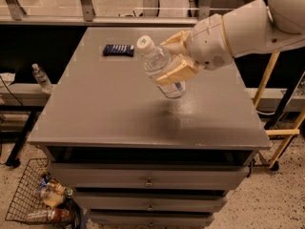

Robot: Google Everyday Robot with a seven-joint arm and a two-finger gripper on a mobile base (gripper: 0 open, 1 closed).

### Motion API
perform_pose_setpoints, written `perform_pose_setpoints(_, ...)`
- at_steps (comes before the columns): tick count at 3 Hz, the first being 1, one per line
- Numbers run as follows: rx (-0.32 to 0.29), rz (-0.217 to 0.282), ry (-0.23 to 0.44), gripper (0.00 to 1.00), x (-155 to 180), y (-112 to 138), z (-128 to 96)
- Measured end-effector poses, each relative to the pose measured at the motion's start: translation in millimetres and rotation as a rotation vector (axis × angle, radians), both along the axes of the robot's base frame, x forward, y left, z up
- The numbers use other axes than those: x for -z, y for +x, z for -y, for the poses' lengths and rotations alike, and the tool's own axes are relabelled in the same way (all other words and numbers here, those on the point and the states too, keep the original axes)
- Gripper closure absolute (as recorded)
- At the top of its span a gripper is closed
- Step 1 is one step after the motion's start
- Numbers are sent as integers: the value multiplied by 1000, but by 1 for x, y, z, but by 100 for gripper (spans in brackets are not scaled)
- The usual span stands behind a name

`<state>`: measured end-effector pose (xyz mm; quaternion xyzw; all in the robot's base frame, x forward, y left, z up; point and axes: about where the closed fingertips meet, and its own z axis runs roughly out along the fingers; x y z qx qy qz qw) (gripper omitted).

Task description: Knock blue plastic bottle over

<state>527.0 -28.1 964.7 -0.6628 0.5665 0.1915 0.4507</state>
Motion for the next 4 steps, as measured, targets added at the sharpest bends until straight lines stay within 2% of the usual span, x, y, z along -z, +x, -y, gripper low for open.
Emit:
perform_pose_setpoints(1,-57,67,-218,100,8,-7,-14)
perform_pose_setpoints(2,-97,87,-408,100,21,-11,-26)
perform_pose_setpoints(3,-137,81,-556,100,34,-14,-37)
perform_pose_setpoints(4,-190,60,-648,100,48,-17,-50)
